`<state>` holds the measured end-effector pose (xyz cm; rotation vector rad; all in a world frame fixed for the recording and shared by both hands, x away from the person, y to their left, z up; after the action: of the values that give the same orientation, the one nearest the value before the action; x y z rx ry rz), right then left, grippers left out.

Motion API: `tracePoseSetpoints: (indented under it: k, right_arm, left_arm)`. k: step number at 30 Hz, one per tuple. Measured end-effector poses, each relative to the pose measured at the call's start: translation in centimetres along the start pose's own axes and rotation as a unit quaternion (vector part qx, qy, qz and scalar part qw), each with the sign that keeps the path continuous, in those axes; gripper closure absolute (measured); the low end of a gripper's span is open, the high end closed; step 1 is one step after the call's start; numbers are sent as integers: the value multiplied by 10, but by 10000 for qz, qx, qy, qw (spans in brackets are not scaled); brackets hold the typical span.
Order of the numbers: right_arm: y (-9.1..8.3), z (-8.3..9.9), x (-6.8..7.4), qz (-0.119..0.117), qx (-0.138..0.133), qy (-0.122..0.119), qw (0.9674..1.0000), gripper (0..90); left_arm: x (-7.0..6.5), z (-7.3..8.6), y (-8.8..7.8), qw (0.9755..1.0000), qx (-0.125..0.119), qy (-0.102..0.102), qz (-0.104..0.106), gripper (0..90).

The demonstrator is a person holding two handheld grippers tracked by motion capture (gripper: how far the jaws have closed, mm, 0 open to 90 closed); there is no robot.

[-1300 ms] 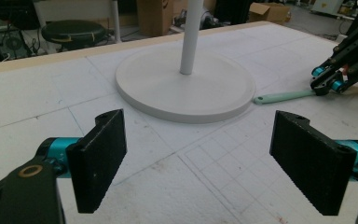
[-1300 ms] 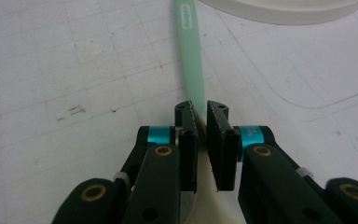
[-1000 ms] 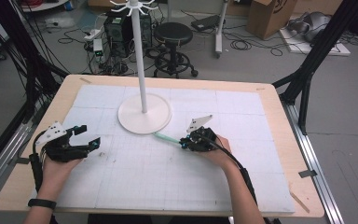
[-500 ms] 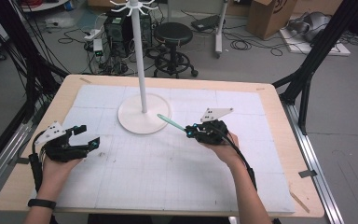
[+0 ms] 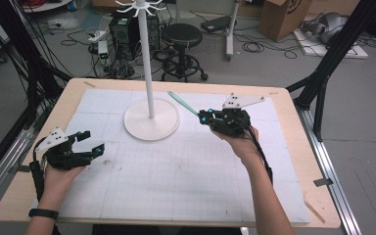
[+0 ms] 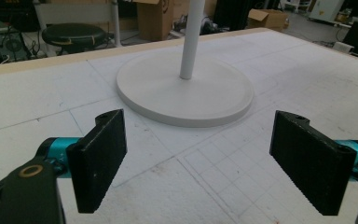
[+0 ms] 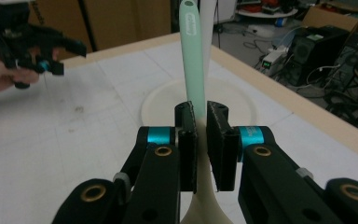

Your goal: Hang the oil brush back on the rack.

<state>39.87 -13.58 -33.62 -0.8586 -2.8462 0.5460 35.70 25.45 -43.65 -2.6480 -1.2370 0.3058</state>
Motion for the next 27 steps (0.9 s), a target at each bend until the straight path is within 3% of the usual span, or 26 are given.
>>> tracePoseSetpoints:
  k: [11,27]
  right_arm:
    - [-18,-54,0,157,-458,-1,9988,835]
    - [-28,-118,-3,326,-847,-57,9959,835]
  left_arm:
    - [1,0,0,10000,0,-4,0,192]
    - [3,0,-1,10000,-18,-19,12,193]
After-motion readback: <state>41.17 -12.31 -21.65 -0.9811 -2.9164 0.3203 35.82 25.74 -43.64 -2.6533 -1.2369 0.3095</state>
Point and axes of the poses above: each handheld gripper's, and its own axes: y roughly forward along the jaws, z roughly out of its underside, x roughly to its left, the point moved 7 cm from there along y, roughly forward along the jaws
